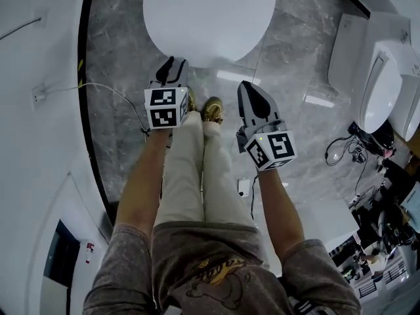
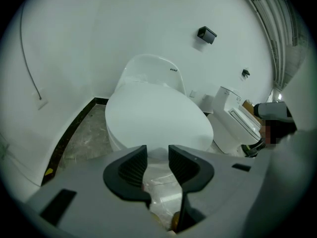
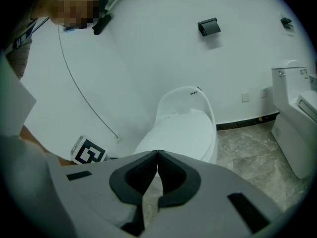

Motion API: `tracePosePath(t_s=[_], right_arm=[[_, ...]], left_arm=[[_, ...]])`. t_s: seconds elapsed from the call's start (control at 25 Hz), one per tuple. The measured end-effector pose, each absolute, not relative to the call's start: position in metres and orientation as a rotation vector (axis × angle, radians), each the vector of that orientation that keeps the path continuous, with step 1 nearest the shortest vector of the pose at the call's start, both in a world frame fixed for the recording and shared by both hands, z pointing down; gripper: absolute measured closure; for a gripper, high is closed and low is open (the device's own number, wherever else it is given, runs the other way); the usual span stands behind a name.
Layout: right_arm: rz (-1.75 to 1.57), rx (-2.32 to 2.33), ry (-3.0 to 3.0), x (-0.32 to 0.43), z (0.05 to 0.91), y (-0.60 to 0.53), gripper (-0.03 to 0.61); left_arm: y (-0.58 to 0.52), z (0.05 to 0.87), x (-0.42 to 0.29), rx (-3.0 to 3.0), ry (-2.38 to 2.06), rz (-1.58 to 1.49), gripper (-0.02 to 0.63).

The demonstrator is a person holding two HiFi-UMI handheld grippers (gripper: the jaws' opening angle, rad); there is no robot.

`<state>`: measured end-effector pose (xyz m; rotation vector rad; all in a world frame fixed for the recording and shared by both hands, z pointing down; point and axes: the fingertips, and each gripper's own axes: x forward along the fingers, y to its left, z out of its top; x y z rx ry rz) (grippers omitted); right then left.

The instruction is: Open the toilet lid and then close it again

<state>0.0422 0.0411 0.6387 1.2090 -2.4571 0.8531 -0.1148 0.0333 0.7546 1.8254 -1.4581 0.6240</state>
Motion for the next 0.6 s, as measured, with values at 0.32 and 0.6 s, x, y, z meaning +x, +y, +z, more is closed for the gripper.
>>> tracePosePath(t_s=[0.32, 0.6], right_arm=[[0.880, 1.210, -2.441, 0.045, 0.664, 0.040, 0.552], [0.865, 1.210, -2.443, 0.048, 0.660, 0.036, 0.552]], left_arm=[[0.034, 0.782, -0.117, 1.797, -1.456, 0.650, 0.474], [0.032, 0.774, -0.116, 1.786, -1.444, 0.647, 0.474]])
